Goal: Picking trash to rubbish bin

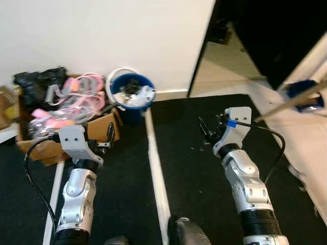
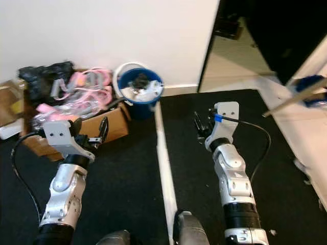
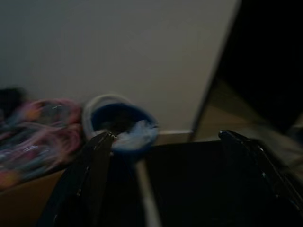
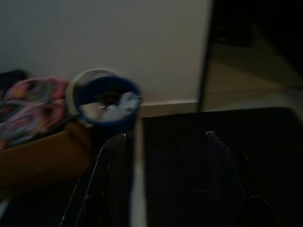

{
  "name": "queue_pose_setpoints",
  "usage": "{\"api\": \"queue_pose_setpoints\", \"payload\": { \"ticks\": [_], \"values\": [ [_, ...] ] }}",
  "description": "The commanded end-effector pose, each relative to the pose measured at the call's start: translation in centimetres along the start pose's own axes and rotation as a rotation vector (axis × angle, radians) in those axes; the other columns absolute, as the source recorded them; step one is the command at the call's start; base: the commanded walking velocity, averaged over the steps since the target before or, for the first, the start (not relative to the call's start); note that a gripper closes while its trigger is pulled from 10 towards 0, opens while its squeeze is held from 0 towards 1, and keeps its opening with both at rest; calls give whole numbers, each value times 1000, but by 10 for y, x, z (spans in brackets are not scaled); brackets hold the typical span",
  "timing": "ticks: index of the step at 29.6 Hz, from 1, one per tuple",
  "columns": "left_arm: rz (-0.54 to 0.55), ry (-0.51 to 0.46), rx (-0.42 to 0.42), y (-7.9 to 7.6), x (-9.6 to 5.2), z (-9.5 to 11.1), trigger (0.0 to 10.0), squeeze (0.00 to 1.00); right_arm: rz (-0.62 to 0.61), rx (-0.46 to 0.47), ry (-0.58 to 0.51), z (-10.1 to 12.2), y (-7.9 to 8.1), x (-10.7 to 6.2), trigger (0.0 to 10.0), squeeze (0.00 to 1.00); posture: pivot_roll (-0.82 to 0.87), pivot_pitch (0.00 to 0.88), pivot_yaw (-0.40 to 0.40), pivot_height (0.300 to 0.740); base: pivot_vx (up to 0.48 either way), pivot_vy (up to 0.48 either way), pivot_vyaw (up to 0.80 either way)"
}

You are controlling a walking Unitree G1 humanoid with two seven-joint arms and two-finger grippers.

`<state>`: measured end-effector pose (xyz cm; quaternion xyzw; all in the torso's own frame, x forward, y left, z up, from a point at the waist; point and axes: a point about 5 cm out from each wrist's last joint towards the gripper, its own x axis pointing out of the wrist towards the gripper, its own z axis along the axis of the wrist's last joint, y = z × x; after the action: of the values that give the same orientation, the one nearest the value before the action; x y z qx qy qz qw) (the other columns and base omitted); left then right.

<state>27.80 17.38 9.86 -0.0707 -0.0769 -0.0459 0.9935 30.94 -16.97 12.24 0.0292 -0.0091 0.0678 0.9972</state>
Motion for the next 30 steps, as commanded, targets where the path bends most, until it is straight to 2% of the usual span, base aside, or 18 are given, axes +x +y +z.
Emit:
{"api": "queue_pose_setpoints", "payload": {
  "ticks": [1, 5, 30],
  "values": [
    [11, 33, 4, 2, -5, -6, 10000, 0, -6, 12, 7, -3, -1, -1, 10000, 0, 29, 148, 4, 740, 0, 0, 0],
    [6, 41, 4, 2, -5, -7, 10000, 0, -4, 11, 4, -2, 0, -1, 10000, 0, 26, 150, 6, 740, 0, -167, 0],
    [-7, 63, -16, 2, -4, -9, 10000, 0, -1, 11, 0, -1, 0, -1, 10000, 0, 25, 153, 5, 740, 0, -403, 0]
  ]
}}
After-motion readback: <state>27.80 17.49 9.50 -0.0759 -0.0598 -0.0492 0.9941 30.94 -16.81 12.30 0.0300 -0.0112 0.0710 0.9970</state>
